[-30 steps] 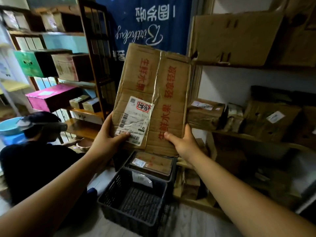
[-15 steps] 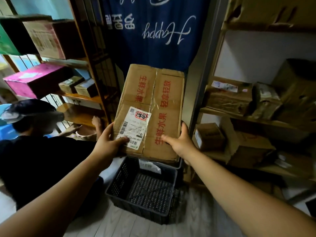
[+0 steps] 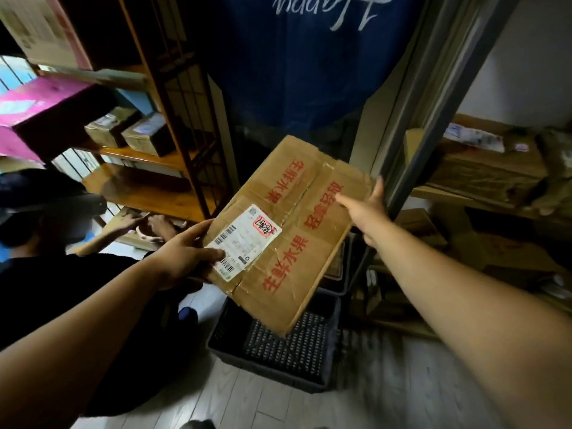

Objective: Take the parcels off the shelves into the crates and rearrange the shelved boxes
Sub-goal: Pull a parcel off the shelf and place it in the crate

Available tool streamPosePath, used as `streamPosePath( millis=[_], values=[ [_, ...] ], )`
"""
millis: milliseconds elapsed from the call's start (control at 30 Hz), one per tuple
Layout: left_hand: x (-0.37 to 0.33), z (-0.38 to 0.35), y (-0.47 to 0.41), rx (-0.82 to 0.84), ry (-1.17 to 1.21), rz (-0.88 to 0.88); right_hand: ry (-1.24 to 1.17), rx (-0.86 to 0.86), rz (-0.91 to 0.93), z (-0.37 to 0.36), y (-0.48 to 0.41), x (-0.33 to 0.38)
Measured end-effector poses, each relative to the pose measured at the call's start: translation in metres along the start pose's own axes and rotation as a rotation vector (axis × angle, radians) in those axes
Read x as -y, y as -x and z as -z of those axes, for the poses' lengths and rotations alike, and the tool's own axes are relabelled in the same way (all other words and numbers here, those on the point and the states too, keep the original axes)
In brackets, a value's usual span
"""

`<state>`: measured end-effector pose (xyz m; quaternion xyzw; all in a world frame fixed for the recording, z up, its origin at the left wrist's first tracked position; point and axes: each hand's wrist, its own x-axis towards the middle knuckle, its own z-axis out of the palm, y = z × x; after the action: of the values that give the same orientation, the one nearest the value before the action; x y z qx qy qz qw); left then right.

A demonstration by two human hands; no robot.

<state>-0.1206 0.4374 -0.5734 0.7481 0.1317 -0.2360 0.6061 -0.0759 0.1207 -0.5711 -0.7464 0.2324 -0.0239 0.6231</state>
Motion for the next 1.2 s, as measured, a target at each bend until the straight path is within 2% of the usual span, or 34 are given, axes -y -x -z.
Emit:
streamPosePath(
  millis=[200, 333, 400, 500, 700, 967, 1100, 1200],
  values=[
    [-0.007, 0.058, -0.054, 0.100, -0.194, -0.068, 0.045, -0.125, -0.116, -0.033, -0.003, -0.039],
    [0.000, 0.080, -0.103, -0.072, -0.087, -0.124, -0.074, -0.294, -0.205, -0.065, 0.007, -0.082],
    [0.010, 0.082, -0.128, -0.134, 0.023, -0.063, -0.108, -0.355, -0.271, -0.080, 0.009, -0.103],
    [0.028, 0.069, -0.147, -0.036, 0.049, 0.008, -0.086, -0.378, -0.306, -0.094, 0.014, -0.133],
    [0.086, 0.042, -0.213, 0.078, -0.056, 0.027, 0.296, -0.226, -0.230, -0.100, 0.002, -0.207],
    [0.183, -0.004, -0.288, 0.077, -0.290, -0.046, 0.432, -0.099, -0.254, -0.117, -0.047, -0.314],
    [0.238, -0.016, -0.316, 0.063, -0.572, -0.086, 0.517, -0.039, -0.294, -0.122, -0.063, -0.367],
    [0.295, -0.015, -0.343, 0.096, -0.662, -0.009, 0.588, -0.001, -0.299, -0.130, -0.065, -0.397]
  ],
)
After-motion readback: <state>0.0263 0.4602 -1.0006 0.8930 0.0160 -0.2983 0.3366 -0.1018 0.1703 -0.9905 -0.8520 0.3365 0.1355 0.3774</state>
